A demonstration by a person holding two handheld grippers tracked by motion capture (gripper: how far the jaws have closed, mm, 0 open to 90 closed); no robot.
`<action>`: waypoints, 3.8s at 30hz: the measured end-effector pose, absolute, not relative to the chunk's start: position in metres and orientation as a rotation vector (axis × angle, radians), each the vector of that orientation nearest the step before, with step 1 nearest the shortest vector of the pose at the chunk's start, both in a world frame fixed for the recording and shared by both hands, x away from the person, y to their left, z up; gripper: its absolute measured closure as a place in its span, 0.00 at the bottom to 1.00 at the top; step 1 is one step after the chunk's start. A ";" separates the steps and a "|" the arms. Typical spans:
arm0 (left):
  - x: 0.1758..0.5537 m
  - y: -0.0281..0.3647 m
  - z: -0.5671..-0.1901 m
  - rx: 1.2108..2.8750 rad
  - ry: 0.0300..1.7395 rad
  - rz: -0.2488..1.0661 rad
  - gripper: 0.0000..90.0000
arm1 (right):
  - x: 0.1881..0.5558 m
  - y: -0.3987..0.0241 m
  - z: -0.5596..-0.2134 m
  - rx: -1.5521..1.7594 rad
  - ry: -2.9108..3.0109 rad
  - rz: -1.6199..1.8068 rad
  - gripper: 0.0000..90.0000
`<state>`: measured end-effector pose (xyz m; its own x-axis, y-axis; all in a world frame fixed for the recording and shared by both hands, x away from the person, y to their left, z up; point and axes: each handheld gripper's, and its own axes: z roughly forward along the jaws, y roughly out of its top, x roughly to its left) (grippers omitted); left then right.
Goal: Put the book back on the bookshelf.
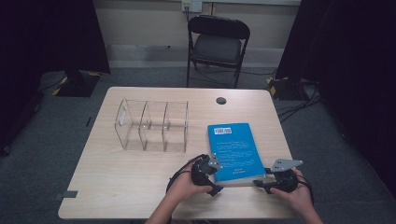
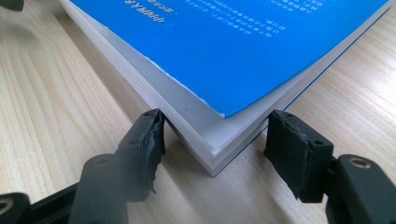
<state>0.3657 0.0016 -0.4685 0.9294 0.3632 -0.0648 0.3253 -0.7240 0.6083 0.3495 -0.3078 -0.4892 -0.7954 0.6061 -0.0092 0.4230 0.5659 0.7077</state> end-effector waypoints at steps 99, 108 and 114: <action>0.381 -0.086 -0.470 2.341 0.354 0.309 0.15 | 0.354 -0.306 -0.460 0.956 2.520 1.150 0.48; 0.381 -0.090 -0.470 2.337 0.352 0.330 0.21 | 0.355 -0.306 -0.458 0.967 2.524 1.152 0.48; 0.380 -0.090 -0.469 2.337 0.350 0.357 0.27 | 0.355 -0.308 -0.461 0.969 2.525 1.176 0.48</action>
